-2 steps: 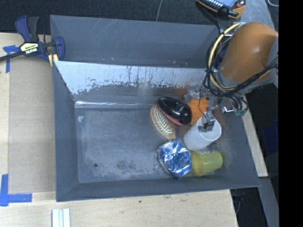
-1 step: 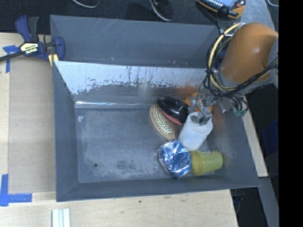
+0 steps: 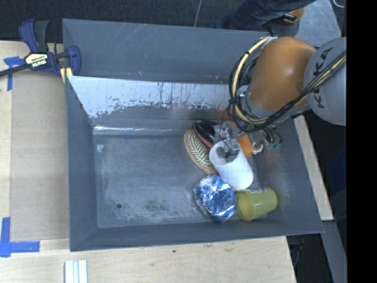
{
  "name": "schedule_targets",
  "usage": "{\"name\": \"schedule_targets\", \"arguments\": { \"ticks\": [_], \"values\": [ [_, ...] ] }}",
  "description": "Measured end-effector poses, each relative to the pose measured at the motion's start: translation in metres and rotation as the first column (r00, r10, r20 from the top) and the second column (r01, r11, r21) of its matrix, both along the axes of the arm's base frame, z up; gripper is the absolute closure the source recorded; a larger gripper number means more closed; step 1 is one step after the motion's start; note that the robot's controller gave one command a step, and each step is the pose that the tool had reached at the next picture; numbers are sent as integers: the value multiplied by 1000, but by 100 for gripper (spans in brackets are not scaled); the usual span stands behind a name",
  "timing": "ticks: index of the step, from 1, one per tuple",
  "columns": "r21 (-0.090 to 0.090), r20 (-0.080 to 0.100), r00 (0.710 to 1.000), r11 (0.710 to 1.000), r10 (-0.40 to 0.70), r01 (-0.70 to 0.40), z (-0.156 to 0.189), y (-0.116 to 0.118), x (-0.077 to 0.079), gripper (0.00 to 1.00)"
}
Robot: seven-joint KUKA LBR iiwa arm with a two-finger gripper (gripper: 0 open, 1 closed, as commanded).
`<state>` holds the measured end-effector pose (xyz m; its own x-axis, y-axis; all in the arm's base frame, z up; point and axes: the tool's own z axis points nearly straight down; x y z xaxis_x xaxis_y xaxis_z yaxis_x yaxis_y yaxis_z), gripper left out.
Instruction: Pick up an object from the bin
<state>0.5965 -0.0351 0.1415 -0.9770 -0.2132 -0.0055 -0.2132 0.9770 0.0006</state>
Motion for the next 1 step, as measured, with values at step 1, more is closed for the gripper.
{"name": "schedule_targets", "arguments": {
  "ticks": [1],
  "values": [
    [-1, 14, 999, 999, 37, -37, 141, 16, -9, 100]
  ]
}}
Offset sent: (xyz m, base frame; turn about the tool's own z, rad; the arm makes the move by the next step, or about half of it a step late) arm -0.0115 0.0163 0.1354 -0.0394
